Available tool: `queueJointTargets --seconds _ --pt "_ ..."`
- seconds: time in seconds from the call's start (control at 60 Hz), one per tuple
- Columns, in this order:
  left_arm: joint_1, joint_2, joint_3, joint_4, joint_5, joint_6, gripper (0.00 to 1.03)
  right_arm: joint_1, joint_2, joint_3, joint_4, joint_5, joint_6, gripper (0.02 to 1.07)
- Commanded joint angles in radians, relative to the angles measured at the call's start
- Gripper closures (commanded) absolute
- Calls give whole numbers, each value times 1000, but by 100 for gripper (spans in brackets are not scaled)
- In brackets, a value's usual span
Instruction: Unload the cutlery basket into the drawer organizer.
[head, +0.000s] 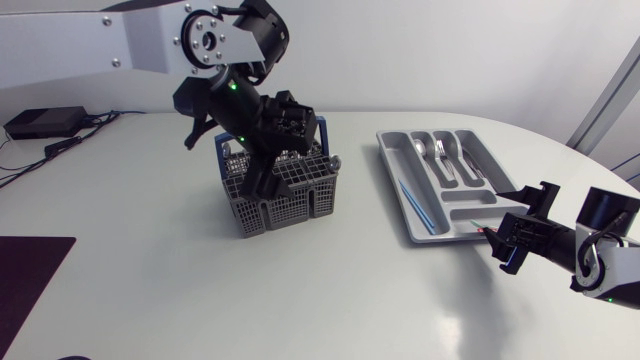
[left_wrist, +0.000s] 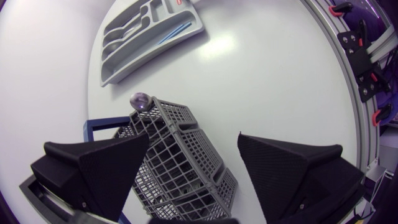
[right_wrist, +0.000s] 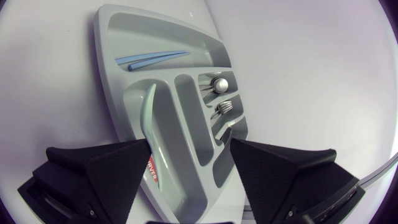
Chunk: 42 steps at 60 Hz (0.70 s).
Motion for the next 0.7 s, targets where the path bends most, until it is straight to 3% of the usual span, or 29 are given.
queueJointTargets --seconds 0.0,0.083,0.25,0.417,0.683 --pt "12 -35 -35 2 1 -20 4 9 0 2 -8 8 -39 11" --pt "10 -50 -47 2 3 -20 4 20 3 38 -42 40 -54 11" --pt "6 -70 -72 2 3 -22 4 39 -83 116 -310 52 -106 11" --pt "13 -95 -103 8 3 -19 4 54 -157 163 -477 60 -140 11" --pt "13 -116 -132 15 3 -20 4 88 -83 268 -546 143 -204 11"
